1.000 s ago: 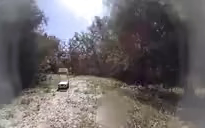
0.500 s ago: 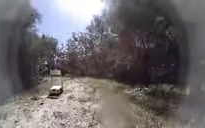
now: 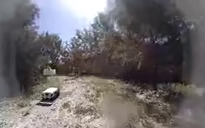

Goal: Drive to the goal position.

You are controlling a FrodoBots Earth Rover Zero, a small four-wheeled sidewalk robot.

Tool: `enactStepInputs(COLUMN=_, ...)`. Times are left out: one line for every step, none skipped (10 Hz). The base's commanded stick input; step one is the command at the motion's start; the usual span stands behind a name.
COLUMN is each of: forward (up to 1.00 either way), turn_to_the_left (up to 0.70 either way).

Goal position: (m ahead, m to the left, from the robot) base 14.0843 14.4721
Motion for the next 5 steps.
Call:
enactStepInputs(forward=0.85, turn_to_the_left=0.0)
enactStepInputs(forward=0.85, turn_to_the_left=0.0)
enactStepInputs(forward=0.85, turn_to_the_left=0.0)
enactStepInputs(forward=0.85, turn_to_the_left=0.0)
enactStepInputs(forward=0.85, turn_to_the_left=0.0)
